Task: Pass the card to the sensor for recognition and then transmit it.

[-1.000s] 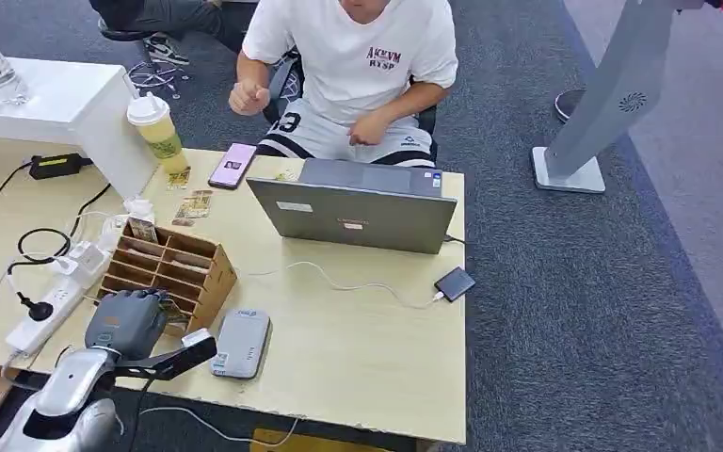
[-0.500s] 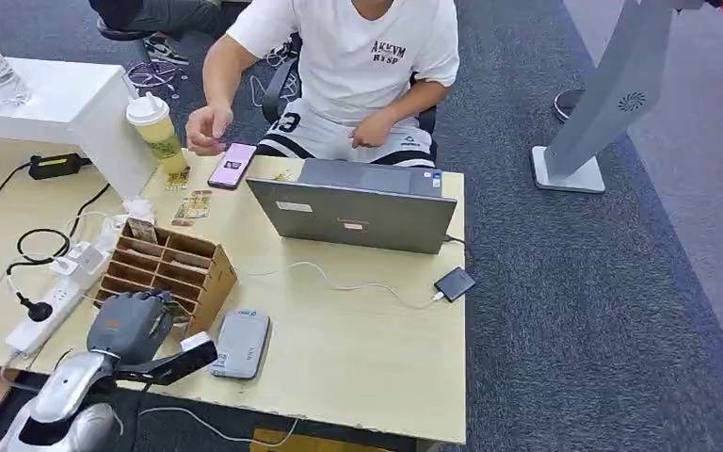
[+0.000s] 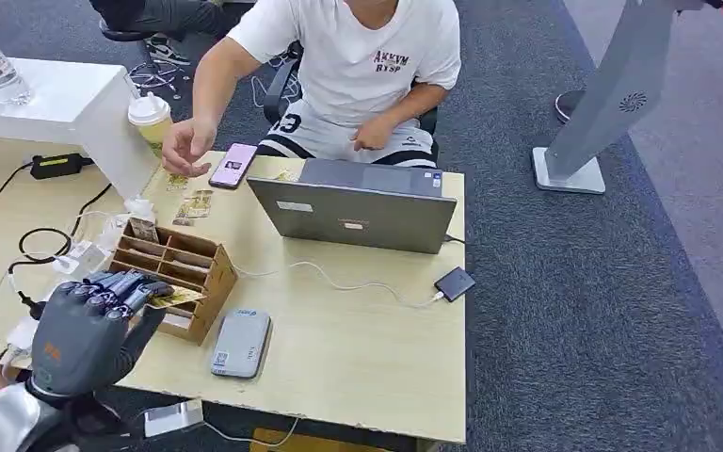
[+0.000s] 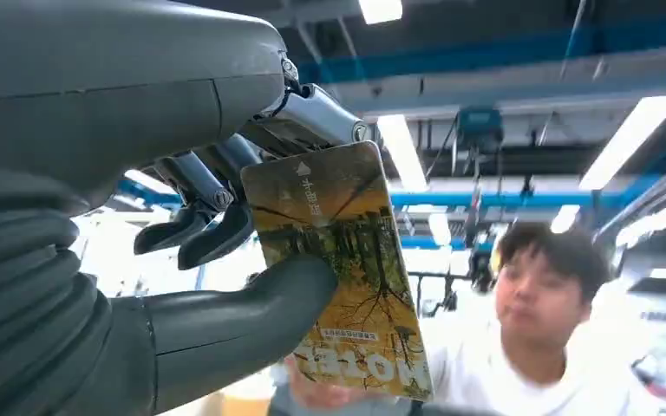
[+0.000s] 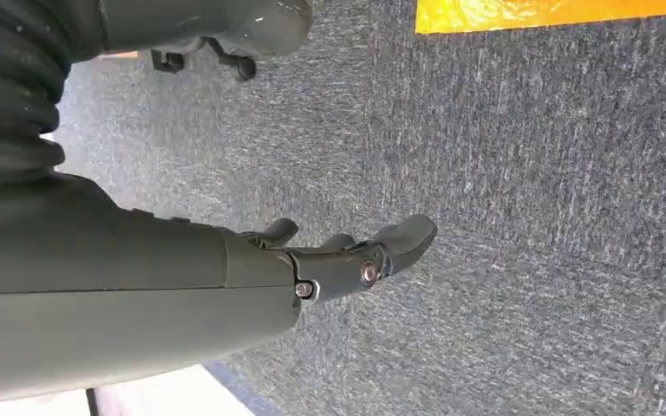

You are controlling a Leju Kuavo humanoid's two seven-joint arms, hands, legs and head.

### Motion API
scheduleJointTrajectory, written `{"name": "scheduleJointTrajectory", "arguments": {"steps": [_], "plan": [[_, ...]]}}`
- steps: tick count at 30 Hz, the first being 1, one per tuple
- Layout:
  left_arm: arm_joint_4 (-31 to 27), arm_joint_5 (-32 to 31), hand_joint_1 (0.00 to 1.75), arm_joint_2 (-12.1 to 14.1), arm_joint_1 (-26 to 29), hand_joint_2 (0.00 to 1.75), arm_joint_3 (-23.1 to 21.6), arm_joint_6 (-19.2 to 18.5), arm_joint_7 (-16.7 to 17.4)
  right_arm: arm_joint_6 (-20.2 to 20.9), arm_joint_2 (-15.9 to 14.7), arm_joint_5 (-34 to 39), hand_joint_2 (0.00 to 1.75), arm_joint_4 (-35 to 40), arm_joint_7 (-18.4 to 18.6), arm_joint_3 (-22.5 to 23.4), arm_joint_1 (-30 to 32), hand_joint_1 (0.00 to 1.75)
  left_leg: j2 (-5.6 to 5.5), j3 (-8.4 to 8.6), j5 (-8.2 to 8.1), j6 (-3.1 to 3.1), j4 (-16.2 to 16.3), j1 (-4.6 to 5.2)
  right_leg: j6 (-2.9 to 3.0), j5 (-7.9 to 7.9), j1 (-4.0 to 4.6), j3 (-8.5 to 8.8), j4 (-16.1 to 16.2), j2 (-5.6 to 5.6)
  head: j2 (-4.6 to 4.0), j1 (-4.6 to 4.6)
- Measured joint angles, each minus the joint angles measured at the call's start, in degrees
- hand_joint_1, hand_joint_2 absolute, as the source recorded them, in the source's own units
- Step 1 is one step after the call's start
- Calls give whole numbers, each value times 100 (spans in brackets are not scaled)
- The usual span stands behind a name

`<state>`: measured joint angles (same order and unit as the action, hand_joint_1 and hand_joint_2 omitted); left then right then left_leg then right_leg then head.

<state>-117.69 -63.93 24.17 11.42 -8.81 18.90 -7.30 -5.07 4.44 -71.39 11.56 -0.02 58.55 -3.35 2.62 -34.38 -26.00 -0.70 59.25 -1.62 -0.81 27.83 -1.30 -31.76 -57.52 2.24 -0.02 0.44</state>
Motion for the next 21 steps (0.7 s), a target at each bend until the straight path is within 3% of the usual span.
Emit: {"name": "scheduleJointTrajectory", "arguments": {"steps": [4,7,9,11,12,13,15,17,21], "plan": [[-117,197,175,-18,-94,175,-48,114,150,-20,0,-21,175,0,0,13,6,0,-1,2,4,4,0,0,-1,-1,-1,-6,0,1,0,-2],[89,345,175,-74,-791,175,-48,-521,744,-16,0,-212,175,0,9,13,-1,0,-32,-5,26,6,1,1,-8,-8,-2,-24,2,31,0,2],[632,216,175,-189,-1533,175,-50,-811,1085,-7,0,-349,175,0,17,-4,-30,0,-56,-21,49,6,1,1,-4,-25,-1,-28,2,52,0,-2],[1409,-68,175,-374,-2400,175,-68,-817,1367,-5,0,-489,175,0,20,-55,-101,0,-56,-42,73,3,0,1,4,-57,0,-50,1,54,0,0],[1579,-132,175,-398,-2525,175,-70,-815,1421,-2,0,-516,175,0,24,-68,-109,0,-55,-45,77,1,0,0,3,-58,1,-53,0,52,0,-7],[2416,-416,175,-595,-3251,175,-96,-808,1693,24,2,-607,175,0,89,-140,-179,0,-53,-61,99,3,0,0,4,-87,2,-66,-1,48,0,0],[3235,-590,175,-767,-3945,175,-127,-832,1900,61,2,-625,175,0,164,-188,-260,0,-45,-82,121,6,0,0,2,-106,2,-82,-1,37,0,-2],[3963,-662,175,-905,-4448,175,-175,-858,1982,63,13,-655,175,0,218,-234,-319,0,-31,-91,126,6,0,2,-1,-118,2,-95,-1,22,-2,0],[4761,-688,175,-1110,-4988,175,-227,-852,1989,63,24,-668,175,0,266,-293,-352,0,-27,-98,128,10,1,3,-7,-124,1,-101,0,14,0,0]]}}
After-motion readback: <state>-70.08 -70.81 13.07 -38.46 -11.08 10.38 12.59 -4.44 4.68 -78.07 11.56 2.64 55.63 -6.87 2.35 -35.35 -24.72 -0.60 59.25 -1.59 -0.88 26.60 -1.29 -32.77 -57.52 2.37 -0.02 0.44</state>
